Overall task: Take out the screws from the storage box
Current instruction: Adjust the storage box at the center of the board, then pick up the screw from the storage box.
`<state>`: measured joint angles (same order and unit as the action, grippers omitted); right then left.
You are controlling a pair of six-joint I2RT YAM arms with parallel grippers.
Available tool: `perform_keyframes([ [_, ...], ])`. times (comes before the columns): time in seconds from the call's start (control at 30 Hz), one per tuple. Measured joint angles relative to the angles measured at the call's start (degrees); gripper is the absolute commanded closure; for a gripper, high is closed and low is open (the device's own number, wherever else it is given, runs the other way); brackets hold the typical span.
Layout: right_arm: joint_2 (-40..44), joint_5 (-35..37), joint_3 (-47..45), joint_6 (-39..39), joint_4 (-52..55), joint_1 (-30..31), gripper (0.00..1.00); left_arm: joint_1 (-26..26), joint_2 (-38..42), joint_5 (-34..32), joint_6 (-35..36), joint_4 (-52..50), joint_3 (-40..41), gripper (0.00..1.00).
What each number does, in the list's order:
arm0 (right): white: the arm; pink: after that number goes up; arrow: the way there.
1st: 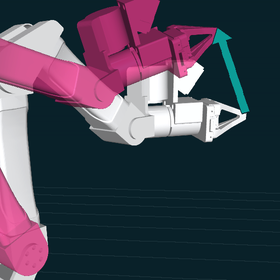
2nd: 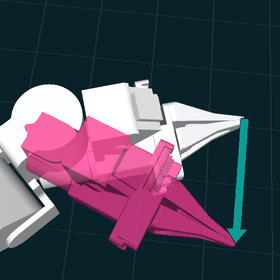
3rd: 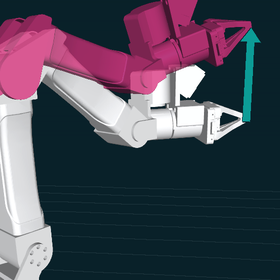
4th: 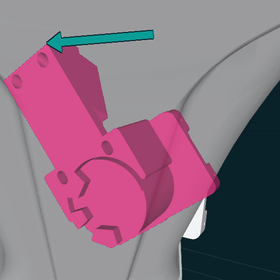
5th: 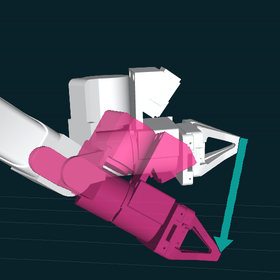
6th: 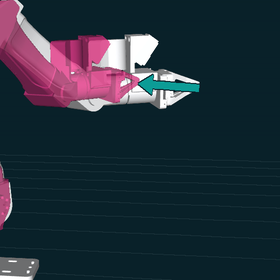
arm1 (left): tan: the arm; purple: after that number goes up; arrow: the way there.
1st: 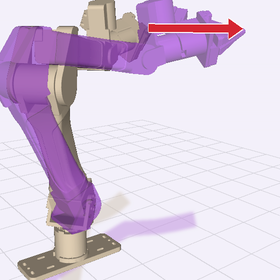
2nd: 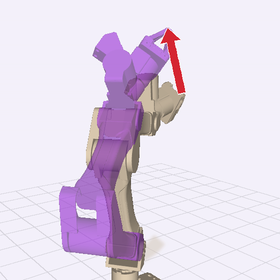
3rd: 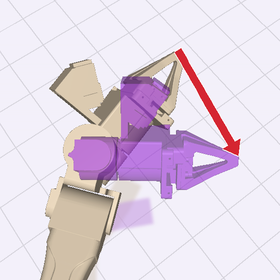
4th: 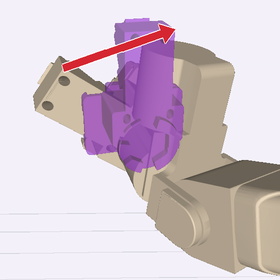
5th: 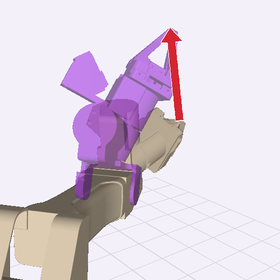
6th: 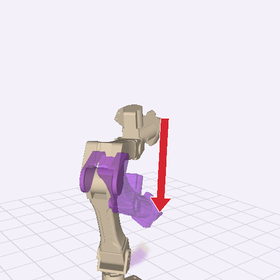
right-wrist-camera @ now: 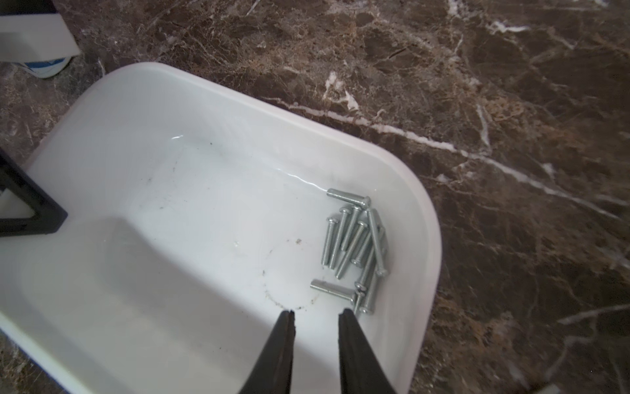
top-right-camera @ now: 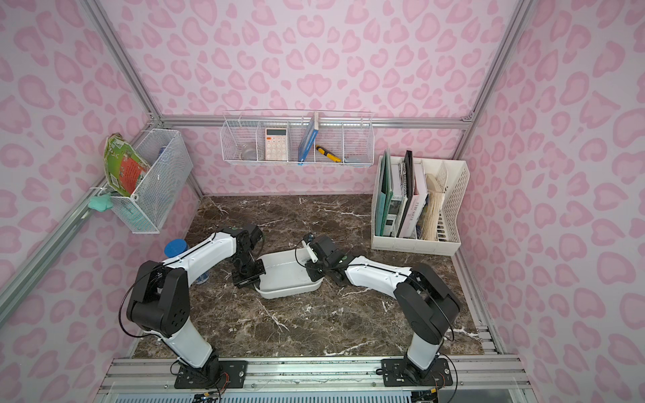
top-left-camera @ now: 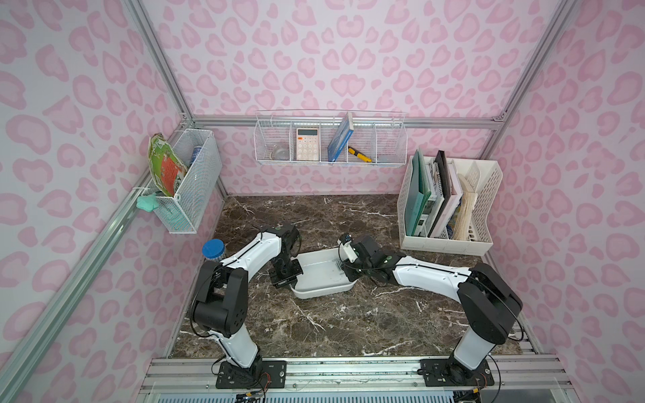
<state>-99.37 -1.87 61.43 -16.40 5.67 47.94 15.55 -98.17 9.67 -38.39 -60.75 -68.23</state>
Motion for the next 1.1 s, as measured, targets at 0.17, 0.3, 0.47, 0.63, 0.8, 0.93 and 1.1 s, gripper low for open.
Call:
perform_keyframes([
  [0.17, -2.2, 0.4, 1.7, 0.0, 1.1, 0.4, 0.71, 0.0, 0.8, 0.0, 1.2, 0.1, -0.4, 0.5],
  [0.3, -3.5, 1.3, 4.0, -0.1, 2.7, 0.5, 0.68, 0.0, 2.6, -0.9, 2.9, -0.7, -2.6, 0.16],
  [0.47, -5.8, 2.0, 7.1, -0.1, 4.3, 0.8, 0.68, 0.0, 7.2, -4.4, 5.9, -2.2, -3.8, 0.02],
  [0.63, -9.3, 2.9, 9.9, -1.1, 6.8, 1.0, 0.65, 0.0, 12.9, -6.3, 9.6, 0.1, -0.9, 0.01],
  [0.8, -13.3, 4.2, 13.9, -1.5, 9.2, 1.1, 0.65, 0.0, 16.3, -10.8, 12.9, 2.7, 2.4, 0.01],
  [0.93, -16.2, 5.2, 16.9, -1.6, 10.4, 1.1, 0.67, 0.0, 17.6, -13.5, 13.0, 3.4, 2.7, 0.01],
  [1.1, -20.0, 6.9, 20.5, -1.8, 11.8, 0.9, 0.69, 0.0, 17.0, -14.6, 11.3, 3.0, 2.3, 0.01],
])
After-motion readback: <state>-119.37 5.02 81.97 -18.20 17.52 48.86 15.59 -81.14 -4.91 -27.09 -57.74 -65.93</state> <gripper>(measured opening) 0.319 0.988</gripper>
